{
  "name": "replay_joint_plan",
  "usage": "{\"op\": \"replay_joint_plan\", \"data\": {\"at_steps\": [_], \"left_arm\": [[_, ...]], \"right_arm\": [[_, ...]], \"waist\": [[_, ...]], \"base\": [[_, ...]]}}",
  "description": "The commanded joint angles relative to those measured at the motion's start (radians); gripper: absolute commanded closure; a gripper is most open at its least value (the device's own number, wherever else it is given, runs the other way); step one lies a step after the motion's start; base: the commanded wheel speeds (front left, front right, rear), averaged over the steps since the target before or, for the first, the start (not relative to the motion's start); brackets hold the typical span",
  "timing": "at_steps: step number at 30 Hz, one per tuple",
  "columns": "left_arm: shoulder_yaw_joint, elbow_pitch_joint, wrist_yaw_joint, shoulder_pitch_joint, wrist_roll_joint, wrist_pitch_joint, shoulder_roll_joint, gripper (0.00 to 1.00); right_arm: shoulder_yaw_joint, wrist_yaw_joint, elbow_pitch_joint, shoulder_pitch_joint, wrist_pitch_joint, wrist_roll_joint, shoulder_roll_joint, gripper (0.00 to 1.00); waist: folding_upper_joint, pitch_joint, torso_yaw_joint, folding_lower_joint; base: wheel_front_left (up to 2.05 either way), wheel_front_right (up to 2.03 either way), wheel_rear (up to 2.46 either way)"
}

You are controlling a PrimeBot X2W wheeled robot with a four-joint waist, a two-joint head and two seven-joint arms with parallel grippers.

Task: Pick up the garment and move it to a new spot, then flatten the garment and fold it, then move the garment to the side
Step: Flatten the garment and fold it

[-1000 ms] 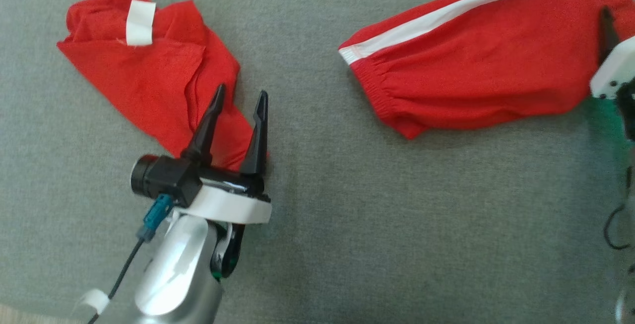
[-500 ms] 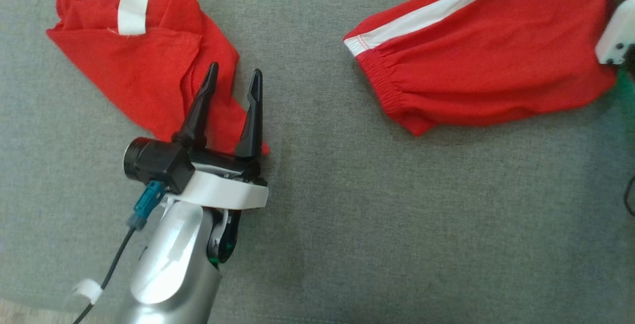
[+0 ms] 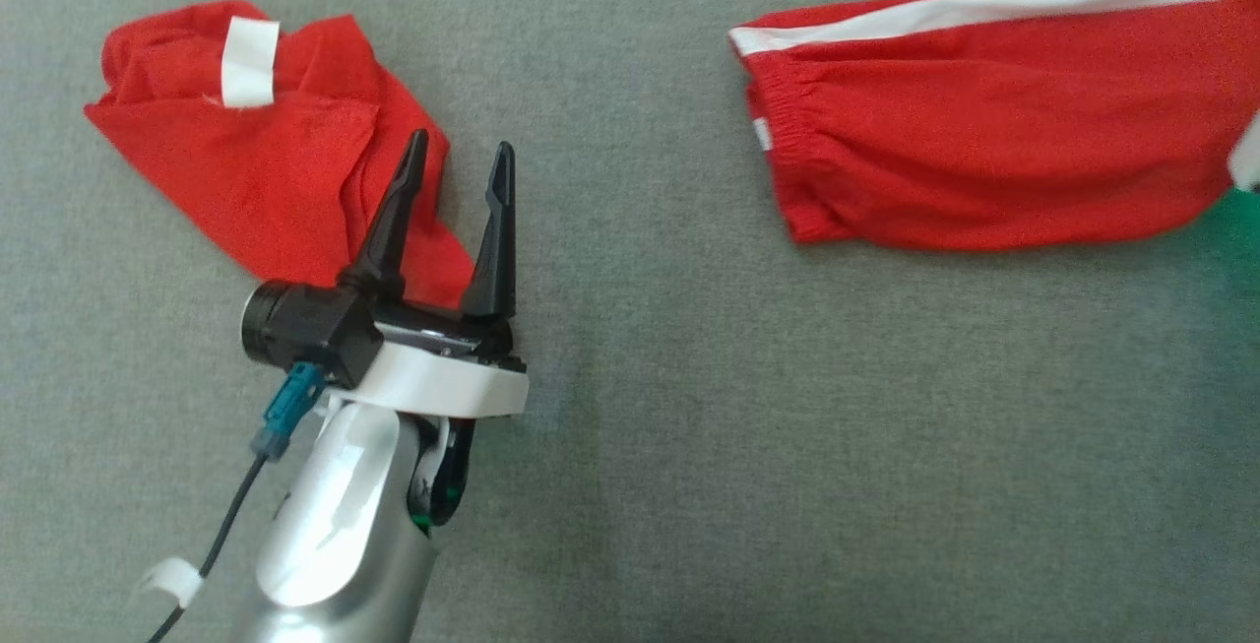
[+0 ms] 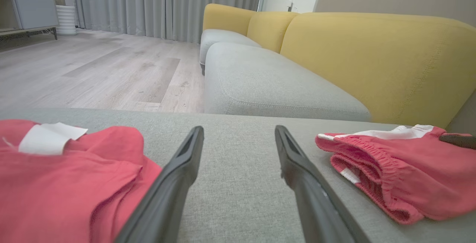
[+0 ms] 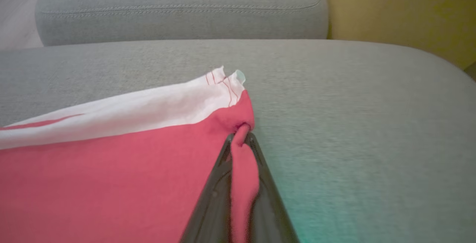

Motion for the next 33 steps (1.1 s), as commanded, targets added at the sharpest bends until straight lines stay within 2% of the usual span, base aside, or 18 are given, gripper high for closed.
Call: {"op": "replay_joint_plan", "data": {"at_steps": [1,6,10,18,23,33], "left_arm": [[0.038,-0.025,0.003,0.009,0.012,-0.005,0.009,0.0],[0.038,-0.019,0.002,0.02,0.014,-0.005,0.009,0.0],[0.031,-0.019,0.004,0.027,0.012,-0.005,0.009,0.0],[0.033,-0.013,0.006,0.046,0.011,-0.005,0.009,0.0],[0.035,-0.008,0.009,0.066,0.008,-0.005,0.009,0.0],[0.033,-0.007,0.023,0.111,-0.011,-0.005,0.009,0.0]], "right_arm": [[-0.004,-0.001,-0.035,0.023,-0.02,0.001,-0.035,1.0],[-0.068,-0.001,-0.03,0.068,-0.066,-0.014,-0.07,1.0],[-0.139,-0.001,-0.02,0.082,-0.116,-0.059,-0.073,1.0],[-0.187,-0.001,-0.036,0.087,-0.176,-0.115,0.001,1.0],[-0.147,-0.001,-0.075,0.099,-0.204,-0.1,0.054,1.0],[0.001,-0.001,-0.19,0.144,-0.213,-0.015,0.151,1.0]], "waist": [[0.0,-0.022,-0.014,0.0],[0.0,-0.05,-0.026,0.0],[0.0,-0.06,-0.025,0.0],[0.0,-0.101,-0.008,0.0],[0.0,-0.151,-0.004,0.0],[0.0,-0.236,0.004,0.0]], "base": [[0.0,0.0,0.0],[0.0,0.0,0.0],[0.0,0.0,0.0],[0.0,0.0,0.0],[0.0,0.0,0.0],[0.0,0.0,0.0]]}}
